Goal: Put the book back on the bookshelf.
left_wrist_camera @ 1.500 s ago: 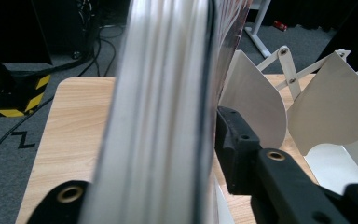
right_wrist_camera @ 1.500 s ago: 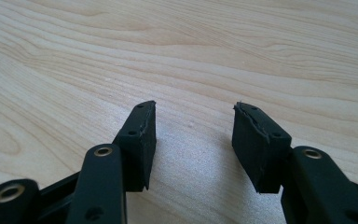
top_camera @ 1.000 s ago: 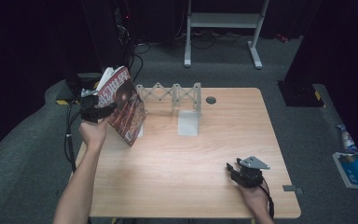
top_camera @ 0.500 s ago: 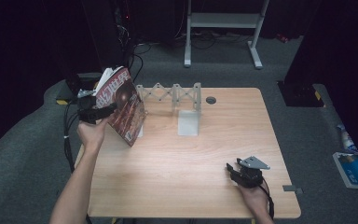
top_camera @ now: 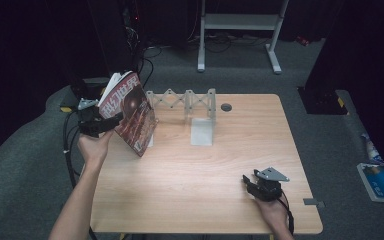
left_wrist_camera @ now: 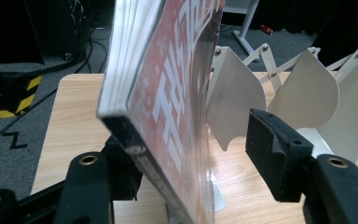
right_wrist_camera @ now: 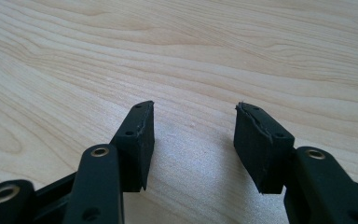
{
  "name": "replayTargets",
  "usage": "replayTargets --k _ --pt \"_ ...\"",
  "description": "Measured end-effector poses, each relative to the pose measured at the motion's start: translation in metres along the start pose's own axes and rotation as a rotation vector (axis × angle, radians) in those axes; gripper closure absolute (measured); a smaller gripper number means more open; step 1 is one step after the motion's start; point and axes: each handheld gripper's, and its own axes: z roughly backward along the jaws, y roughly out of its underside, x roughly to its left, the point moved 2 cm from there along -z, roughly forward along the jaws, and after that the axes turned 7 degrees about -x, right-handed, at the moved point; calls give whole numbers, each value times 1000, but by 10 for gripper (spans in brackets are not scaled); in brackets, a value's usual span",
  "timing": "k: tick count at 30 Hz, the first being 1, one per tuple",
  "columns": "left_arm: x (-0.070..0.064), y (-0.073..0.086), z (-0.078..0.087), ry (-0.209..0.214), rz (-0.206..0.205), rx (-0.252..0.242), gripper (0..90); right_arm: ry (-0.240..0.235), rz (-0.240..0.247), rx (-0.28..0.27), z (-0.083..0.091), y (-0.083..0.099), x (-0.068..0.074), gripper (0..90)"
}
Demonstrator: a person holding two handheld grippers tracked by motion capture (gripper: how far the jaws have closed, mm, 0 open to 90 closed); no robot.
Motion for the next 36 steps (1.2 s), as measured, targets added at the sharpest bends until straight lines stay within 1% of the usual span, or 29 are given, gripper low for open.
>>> replayTargets --k 6,11,15,19,21,30,36 --pt "0 1 6 6 -2 -9 393 0 2 1 0 0 0 478" --pt "-1 3 12 24 5 -17 391 0 2 1 0 0 0 477" --pt "-1 5 16 37 28 -26 389 0 2 1 0 0 0 476" --pt "0 8 21 40 42 -37 389 0 3 1 0 0 0 476" --pt "0 9 24 42 34 -38 389 -2 2 0 0 0 0 476" --pt "1 11 36 50 44 -61 389 -1 0 2 0 0 0 475" --pt "1 16 42 58 48 -65 388 -1 3 1 0 0 0 475"
